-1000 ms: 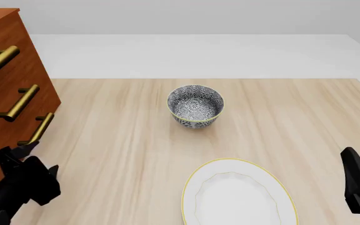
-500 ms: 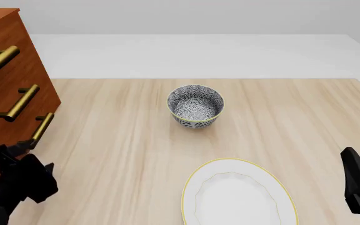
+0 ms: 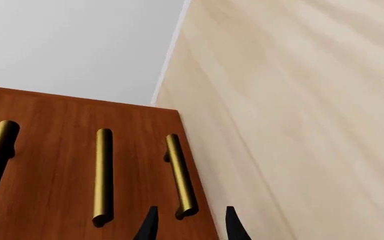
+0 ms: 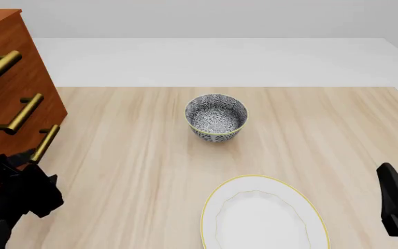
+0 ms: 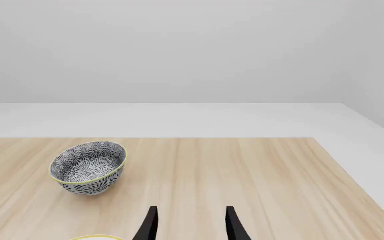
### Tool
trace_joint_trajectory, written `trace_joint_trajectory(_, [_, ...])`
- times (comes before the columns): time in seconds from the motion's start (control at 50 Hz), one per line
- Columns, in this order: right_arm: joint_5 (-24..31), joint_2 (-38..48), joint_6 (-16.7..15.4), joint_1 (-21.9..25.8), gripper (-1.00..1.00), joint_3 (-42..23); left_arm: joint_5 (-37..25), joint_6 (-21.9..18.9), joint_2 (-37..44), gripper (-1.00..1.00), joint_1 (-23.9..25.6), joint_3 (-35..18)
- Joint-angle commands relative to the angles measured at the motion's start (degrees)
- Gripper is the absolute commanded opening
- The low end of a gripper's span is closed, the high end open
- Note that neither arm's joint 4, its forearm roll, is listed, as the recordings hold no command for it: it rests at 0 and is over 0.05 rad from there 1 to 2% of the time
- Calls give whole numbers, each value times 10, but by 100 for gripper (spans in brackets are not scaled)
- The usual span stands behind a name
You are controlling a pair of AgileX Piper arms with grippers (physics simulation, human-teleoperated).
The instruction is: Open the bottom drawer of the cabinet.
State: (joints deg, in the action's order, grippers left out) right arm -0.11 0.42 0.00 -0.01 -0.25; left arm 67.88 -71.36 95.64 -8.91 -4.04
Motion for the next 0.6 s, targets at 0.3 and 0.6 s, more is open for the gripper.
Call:
trace_joint_trajectory(0.3, [0,0,0,0,100,0,-23,-8,11,100,-4,-22])
trace_joint_trajectory(0.6, [0,0,0,0,100,0,-24,-13,27,100,-8,-40])
